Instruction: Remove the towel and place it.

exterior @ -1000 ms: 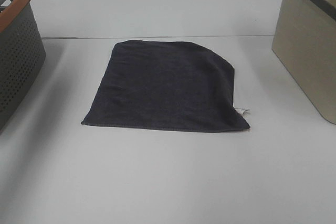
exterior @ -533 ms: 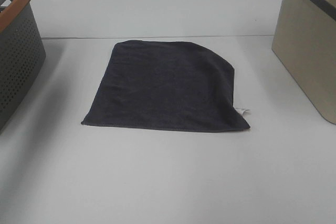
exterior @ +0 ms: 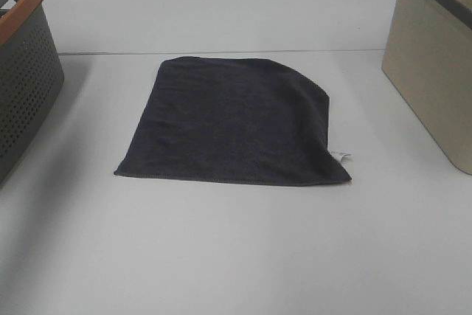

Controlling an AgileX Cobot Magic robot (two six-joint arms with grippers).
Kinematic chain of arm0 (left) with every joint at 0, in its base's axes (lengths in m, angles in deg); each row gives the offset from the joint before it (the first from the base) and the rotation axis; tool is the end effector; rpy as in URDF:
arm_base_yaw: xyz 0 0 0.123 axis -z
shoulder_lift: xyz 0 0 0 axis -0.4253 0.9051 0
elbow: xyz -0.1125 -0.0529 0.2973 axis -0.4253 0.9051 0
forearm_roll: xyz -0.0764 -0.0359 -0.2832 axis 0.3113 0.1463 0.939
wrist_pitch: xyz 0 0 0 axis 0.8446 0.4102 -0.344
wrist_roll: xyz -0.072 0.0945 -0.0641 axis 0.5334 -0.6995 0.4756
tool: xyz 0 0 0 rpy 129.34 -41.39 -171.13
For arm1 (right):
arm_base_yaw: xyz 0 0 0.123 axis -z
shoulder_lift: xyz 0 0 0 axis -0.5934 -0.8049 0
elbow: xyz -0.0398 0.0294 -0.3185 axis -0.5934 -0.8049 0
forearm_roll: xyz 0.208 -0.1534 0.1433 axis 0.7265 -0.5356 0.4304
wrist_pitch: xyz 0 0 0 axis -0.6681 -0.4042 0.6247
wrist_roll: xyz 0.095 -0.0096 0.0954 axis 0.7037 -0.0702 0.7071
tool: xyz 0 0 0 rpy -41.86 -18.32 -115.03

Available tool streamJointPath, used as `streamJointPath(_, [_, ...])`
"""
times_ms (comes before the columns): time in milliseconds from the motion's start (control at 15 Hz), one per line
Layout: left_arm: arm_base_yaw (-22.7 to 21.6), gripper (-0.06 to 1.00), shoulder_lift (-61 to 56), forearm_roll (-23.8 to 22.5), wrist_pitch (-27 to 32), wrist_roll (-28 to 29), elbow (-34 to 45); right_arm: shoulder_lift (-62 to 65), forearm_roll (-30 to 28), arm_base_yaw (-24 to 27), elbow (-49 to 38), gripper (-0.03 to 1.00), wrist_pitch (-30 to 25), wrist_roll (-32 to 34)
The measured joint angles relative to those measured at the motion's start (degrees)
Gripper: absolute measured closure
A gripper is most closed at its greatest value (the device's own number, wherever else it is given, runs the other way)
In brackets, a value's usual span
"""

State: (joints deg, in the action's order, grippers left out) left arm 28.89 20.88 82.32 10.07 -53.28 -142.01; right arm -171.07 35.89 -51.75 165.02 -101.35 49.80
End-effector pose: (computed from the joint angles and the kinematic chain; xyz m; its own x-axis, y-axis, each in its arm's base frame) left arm 0.3466 -0.0072 0.4051 -0.8397 -0.0931 -0.5350 -0.1213 0.9925 0.0177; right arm 0.3489 0.0777 0.4575 -0.7127 -0.3256 -0.6213 -0.2752 0.9445 -0.1793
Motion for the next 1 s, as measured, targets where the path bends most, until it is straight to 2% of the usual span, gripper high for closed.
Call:
streamJointPath(333, [0.0, 0.19, -19.94, 0.17, -3.61, 0.57, 19.65, 12.66, 1.15, 0.0, -16.67, 0.18, 0.06, 0.0])
streamJointPath(400, [0.0, 0.19, -26.13, 0.23, -4.76, 0.57, 25.55, 16.27, 1.78, 0.0, -22.86, 0.18, 0.52, 0.0])
streamJointPath(600, [0.0, 0.19, -37.59, 0.23, -5.33, 0.57, 36.21, 24.12, 3.38, 0.0, -35.07, 0.18, 4.01, 0.0])
streamJointPath(1000, [0.0, 0.19, -56.67, 1.78, -5.73, 0.74, 49.9, 39.36, 4.58, 0.0, -51.62, 0.18, 6.82, 0.0])
